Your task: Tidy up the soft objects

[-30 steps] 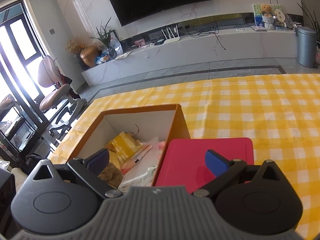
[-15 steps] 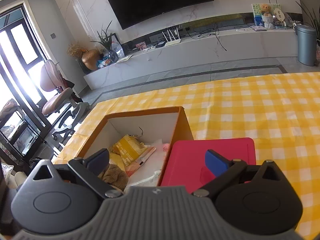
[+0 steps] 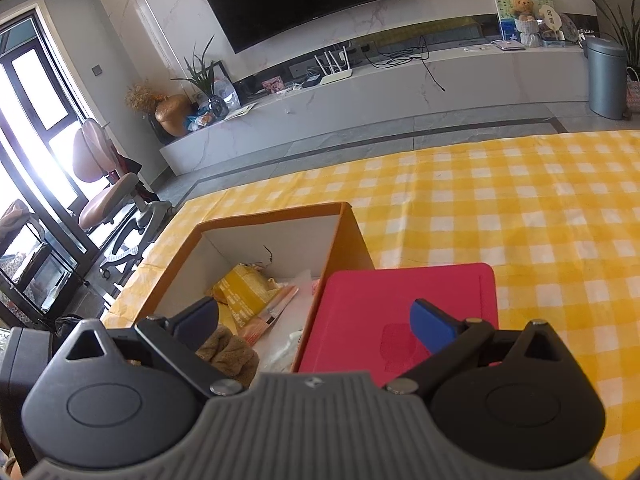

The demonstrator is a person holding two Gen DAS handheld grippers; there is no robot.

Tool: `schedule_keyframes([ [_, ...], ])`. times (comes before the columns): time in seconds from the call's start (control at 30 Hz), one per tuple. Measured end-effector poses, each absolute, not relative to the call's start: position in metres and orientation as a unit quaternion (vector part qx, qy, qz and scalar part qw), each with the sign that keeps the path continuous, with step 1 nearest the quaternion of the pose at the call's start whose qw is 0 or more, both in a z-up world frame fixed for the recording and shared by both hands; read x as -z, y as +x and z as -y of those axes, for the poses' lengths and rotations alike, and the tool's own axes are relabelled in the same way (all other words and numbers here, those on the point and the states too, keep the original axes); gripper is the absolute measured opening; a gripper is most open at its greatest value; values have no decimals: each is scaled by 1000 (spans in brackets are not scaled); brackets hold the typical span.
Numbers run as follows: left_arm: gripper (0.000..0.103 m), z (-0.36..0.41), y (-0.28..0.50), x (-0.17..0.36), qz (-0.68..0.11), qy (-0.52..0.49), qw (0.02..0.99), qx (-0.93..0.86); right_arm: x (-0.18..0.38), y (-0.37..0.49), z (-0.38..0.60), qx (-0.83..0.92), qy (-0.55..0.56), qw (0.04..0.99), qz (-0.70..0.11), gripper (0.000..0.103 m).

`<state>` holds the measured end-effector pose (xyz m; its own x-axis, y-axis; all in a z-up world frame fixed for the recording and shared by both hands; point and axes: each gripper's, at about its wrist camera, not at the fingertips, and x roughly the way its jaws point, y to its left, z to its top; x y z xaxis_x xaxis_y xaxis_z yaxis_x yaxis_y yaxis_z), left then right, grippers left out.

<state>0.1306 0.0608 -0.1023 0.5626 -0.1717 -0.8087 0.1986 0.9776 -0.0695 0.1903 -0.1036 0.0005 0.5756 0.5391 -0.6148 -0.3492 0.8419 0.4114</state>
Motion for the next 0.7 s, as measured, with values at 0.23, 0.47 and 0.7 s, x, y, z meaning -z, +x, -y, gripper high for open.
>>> schedule_keyframes([
  [0.23,12,-57,124,91,-439,6,895,81,-11,180,105,-232,110,898,-357,100],
  [0.47,60,-63,82,31,-337,3,940,44,-50,149,118,-177,76,945,-265,100],
  [0.7,82,-57,37,-12,-177,14,984,23,-61,118,117,-150,29,964,-218,100],
])
